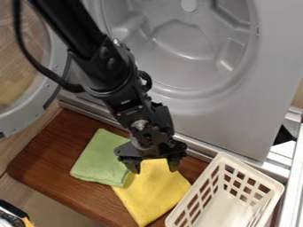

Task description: Put the yellow cloth in the washing machine

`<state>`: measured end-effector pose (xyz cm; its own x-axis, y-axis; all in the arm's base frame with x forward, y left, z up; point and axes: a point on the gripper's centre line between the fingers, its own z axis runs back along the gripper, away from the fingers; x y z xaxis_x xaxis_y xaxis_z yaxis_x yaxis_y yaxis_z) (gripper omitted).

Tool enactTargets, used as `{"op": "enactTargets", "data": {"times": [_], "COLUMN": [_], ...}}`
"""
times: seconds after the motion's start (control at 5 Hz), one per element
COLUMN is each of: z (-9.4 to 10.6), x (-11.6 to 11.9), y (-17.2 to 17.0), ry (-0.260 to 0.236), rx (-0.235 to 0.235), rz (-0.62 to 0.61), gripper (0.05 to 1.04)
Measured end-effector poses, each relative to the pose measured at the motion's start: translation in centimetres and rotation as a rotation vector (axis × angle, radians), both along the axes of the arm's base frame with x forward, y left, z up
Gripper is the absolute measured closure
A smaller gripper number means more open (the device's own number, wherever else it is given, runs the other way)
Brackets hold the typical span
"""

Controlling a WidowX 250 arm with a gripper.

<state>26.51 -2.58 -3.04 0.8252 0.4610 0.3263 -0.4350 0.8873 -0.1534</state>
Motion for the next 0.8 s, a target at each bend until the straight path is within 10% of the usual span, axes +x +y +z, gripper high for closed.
{"op": "enactTargets", "data": {"times": [0.6,0.8], "z": [-4.3,-4.4], "x": [1.2,1.1], "y": [-0.8,-0.8], "ry": [0.114,0.138], "rx": [-0.047,-0.023], "rz": [-0.015,-0.004], "gripper": [0.133,0.399]}}
